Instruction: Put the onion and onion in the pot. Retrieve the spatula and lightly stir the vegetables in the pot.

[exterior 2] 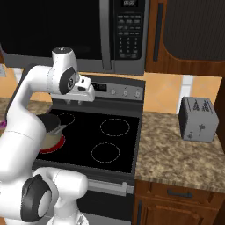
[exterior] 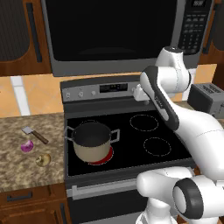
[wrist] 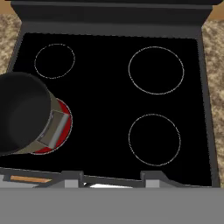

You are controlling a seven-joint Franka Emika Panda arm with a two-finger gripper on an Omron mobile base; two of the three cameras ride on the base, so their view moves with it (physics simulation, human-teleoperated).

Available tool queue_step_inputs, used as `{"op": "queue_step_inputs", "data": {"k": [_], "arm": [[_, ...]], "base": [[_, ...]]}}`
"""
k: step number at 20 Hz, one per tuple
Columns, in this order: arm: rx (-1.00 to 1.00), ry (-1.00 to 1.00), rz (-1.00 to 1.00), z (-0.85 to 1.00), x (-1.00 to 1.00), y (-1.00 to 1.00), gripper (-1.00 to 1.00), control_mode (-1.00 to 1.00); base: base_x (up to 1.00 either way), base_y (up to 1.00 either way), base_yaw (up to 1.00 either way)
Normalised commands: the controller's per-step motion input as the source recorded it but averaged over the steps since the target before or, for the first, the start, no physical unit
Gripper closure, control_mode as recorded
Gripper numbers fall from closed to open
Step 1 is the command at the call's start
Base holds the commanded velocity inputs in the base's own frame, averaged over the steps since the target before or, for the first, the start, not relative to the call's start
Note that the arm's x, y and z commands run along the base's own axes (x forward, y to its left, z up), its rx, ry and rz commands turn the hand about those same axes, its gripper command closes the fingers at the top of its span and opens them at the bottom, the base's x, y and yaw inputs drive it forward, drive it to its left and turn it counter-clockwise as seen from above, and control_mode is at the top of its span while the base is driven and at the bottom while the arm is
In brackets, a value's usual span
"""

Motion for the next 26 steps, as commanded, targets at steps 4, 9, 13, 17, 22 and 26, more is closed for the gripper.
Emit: {"op": "queue_step_inputs", "data": {"k": [4, 9, 13, 17, 22, 26], "arm": [[0.00, 0.00, 0.00, 0.00, 0.00, 0.00, -1.00, 1.00], [0.00, 0.00, 0.00, 0.00, 0.00, 0.00, -1.00, 1.00], [0.00, 0.00, 0.00, 0.00, 0.00, 0.00, -1.00, 1.00], [0.00, 0.00, 0.00, 0.00, 0.00, 0.00, -1.00, 1.00], [0.00, 0.00, 0.00, 0.00, 0.00, 0.00, -1.00, 1.00], [0.00, 0.00, 0.00, 0.00, 0.00, 0.00, -1.00, 1.00]], "base": [[0.00, 0.00, 0.00], [-0.05, 0.49, 0.00], [0.00, 0.92, 0.00], [0.00, 0.89, 0.00], [0.00, 0.75, 0.00], [0.24, 0.27, 0.00]]}}
